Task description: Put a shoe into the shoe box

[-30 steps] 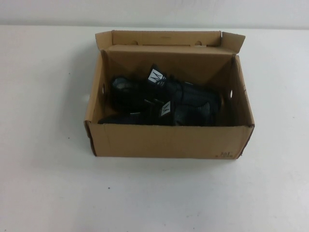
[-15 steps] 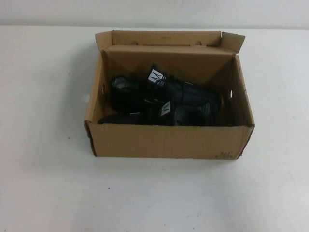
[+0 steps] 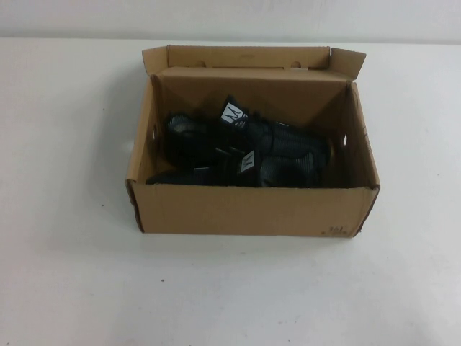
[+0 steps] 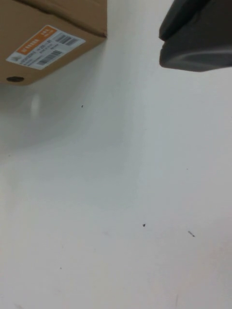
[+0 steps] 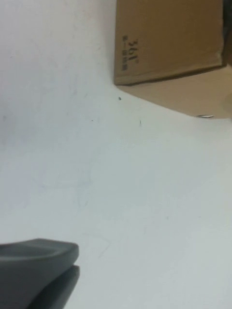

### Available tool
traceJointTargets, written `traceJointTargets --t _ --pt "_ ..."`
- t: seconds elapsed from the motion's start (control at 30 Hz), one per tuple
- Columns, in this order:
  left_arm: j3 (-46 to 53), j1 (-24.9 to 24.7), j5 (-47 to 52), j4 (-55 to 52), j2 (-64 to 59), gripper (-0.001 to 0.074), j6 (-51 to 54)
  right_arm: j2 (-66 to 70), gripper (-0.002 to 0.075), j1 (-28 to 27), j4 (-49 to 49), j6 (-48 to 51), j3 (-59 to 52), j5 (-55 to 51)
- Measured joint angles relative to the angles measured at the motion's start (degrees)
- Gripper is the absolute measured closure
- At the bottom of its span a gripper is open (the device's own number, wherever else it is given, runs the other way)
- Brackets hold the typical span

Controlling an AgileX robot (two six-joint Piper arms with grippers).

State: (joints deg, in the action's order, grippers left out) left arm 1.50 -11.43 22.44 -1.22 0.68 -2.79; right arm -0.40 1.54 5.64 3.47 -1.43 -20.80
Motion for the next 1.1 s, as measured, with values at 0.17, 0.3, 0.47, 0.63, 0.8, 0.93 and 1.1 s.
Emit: traceJointTargets --t 0.17,0.3,0.47,0.63,0.8,0.93,1.1 --pt "0.00 0.00 0.00 0.00 0.00 0.0736 0.00 0.00 0.0742 -1.44 0.00 0.00 0.00 -1.38" --pt "0.00 0.00 0.00 0.00 0.00 0.0736 0.00 0.00 0.0742 -1.69 0.00 0.00 0.00 -1.47" --pt "0.00 0.00 0.00 0.00 0.00 0.0736 0.00 0.00 0.0742 -1.69 0.70 0.00 0.00 -1.59" --pt "0.00 0.00 0.00 0.00 0.00 0.0736 0.00 0.00 0.0742 -1.69 0.86 0.00 0.00 -1.59" --pt "0.00 0.00 0.00 0.00 0.00 0.0736 0.00 0.00 0.0742 -1.69 0.95 0.00 0.00 -1.59" --pt "0.00 0.00 0.00 0.00 0.00 0.0736 0.00 -0.03 0.0742 -1.69 0.99 0.00 0.00 -1.59" --pt "0.00 0.00 0.00 0.00 0.00 0.0736 0.00 -0.03 0.0742 -1.69 0.99 0.00 0.00 -1.59"
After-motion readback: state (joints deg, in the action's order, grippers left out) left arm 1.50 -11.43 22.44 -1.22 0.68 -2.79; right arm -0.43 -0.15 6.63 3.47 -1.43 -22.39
